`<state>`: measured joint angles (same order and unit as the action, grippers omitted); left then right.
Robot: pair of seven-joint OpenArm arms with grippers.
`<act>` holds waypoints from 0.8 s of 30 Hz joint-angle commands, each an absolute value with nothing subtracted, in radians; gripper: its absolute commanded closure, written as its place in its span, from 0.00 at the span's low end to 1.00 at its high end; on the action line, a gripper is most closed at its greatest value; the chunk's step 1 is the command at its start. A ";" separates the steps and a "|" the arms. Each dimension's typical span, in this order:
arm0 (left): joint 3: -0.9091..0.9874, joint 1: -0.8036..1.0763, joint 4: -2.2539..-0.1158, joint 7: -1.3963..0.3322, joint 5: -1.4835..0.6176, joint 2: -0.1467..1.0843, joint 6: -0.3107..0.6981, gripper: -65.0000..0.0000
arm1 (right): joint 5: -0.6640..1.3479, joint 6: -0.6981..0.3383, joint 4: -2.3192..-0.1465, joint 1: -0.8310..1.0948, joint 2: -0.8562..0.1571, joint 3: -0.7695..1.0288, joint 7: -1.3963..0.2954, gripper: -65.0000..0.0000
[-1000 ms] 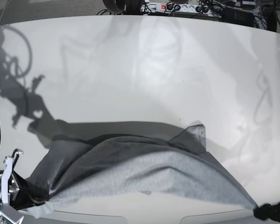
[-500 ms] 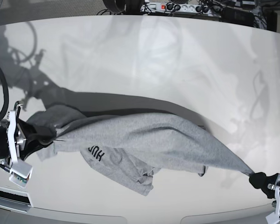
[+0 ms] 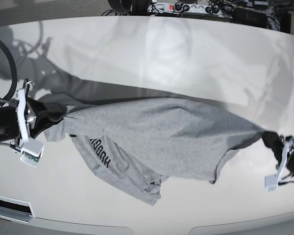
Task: Layout the t-shirt on the table in an organized manner, then fold the t-shirt properly
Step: 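Lift the t-shirt high with both grippers and shake it out, then lay the t-shirt down on the table and open the grippers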
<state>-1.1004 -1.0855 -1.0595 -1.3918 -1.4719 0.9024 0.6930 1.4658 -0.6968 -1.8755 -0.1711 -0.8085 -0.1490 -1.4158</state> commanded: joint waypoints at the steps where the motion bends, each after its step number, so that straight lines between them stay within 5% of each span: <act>1: -1.087 -1.105 -1.126 -1.396 -1.484 0.948 0.698 1.00 | 1.484 -0.698 -1.901 -0.179 -0.829 -0.137 -1.396 1.00; 15: -1.087 -0.995 -1.925 -1.309 -1.484 1.553 0.698 1.00 | 1.484 -0.698 -2.077 0.010 -0.879 -0.131 -1.396 1.00; 24: -1.087 -0.994 -2.095 -1.309 -1.484 1.553 0.698 1.00 | 1.453 -0.698 -2.313 0.264 -0.875 0.093 -1.391 1.00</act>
